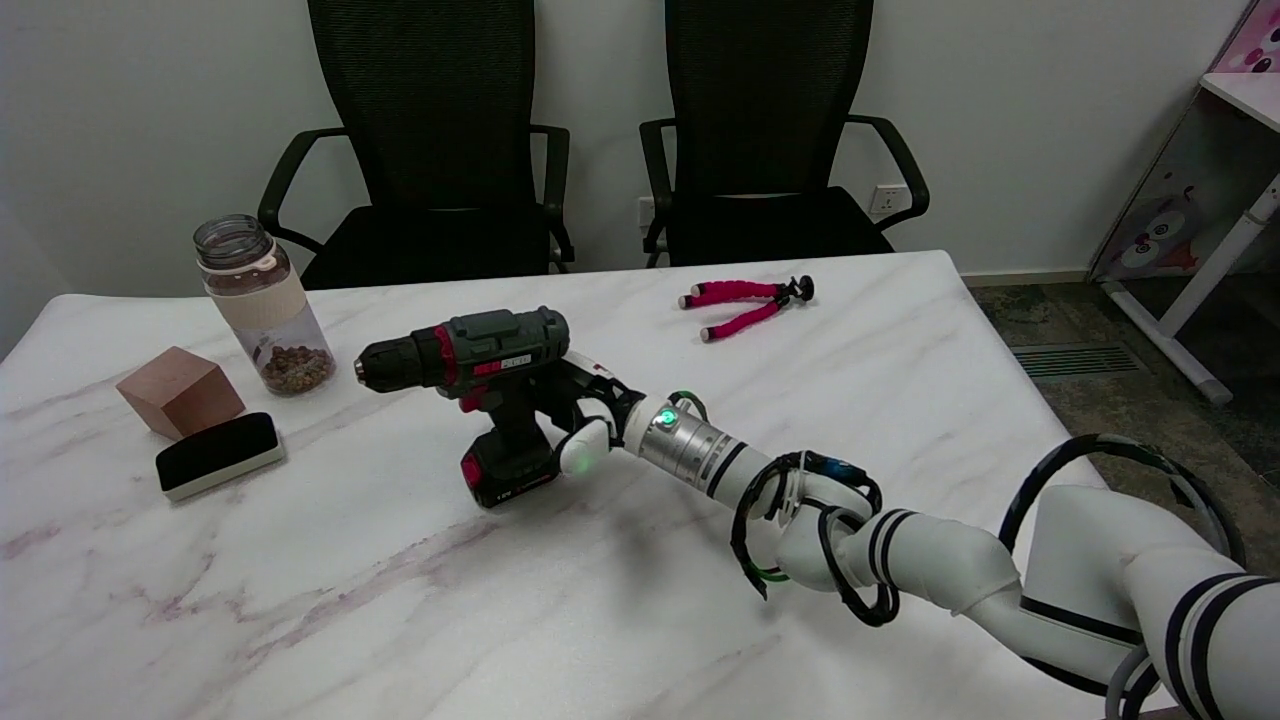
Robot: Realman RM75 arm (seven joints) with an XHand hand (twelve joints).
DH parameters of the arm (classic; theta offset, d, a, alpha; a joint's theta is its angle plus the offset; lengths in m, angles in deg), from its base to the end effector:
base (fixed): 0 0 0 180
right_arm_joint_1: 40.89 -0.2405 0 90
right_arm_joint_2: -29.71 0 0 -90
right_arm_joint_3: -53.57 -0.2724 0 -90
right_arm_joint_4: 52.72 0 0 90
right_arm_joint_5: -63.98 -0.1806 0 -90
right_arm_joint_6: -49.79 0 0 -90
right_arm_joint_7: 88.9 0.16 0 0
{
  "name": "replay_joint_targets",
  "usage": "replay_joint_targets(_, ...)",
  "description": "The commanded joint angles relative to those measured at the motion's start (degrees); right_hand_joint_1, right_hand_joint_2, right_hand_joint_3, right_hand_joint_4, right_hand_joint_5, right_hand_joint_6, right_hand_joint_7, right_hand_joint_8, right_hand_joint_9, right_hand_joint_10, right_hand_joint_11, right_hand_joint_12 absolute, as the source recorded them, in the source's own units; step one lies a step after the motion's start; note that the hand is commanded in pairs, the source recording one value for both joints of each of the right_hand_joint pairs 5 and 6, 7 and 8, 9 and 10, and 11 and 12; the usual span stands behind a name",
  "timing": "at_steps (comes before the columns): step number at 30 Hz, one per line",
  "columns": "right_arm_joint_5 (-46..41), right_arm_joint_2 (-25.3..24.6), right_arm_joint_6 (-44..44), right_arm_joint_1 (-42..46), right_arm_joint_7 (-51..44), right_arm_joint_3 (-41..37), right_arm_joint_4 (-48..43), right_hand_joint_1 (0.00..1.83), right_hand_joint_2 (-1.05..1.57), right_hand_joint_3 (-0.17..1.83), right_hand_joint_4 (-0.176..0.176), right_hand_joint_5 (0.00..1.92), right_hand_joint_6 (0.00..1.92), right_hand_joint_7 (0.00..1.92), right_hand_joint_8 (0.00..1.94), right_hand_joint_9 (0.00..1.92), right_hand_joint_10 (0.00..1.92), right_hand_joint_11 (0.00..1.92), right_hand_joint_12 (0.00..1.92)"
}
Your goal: Pick up the power screwdriver.
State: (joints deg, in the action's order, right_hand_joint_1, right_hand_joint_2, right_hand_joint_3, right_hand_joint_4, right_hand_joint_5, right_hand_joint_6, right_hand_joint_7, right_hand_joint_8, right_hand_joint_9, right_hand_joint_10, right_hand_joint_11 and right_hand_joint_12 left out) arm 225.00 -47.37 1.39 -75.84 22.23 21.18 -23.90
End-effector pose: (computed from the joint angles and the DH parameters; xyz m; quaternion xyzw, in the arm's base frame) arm -0.3161 -0.4161 0.1703 0.6530 -0.6082 0.3434 0.2930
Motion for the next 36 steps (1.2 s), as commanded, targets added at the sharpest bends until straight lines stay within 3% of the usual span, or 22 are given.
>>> replay_joint_targets(1,-0.53,-0.61,0.40,0.24,-1.71,-0.38,0.19,1.12,-0.61,0.76,0.176,0.26,0.26,0.26,0.26,0.23,0.23,0.23,0.23)
replay_joint_targets(11,-0.53,-0.61,0.94,0.24,-1.71,-0.92,0.19,1.16,-0.36,0.82,0.176,0.39,0.39,0.39,0.39,0.37,0.37,0.19,0.19)
replay_joint_targets(19,-0.53,-0.61,1.22,0.06,-1.71,-0.92,0.19,1.18,-0.29,0.86,0.176,0.42,0.42,0.42,0.42,0.49,0.49,0.28,0.28)
replay_joint_targets(24,-0.53,-0.61,1.55,-0.02,-1.53,-0.92,0.19,1.21,-0.24,0.96,0.176,0.46,0.46,0.46,0.46,0.60,0.60,0.44,0.44)
replay_joint_targets(30,-0.62,-0.61,1.65,-0.04,-1.19,-0.92,0.19,1.25,-0.19,1.30,0.176,0.57,0.57,0.57,0.57,0.89,0.89,0.81,0.81)
replay_joint_targets(36,-0.71,-0.61,1.92,-0.20,-1.09,-1.01,0.19,1.25,-0.15,1.41,0.176,0.63,0.63,0.63,0.63,1.02,1.02,0.95,0.95)
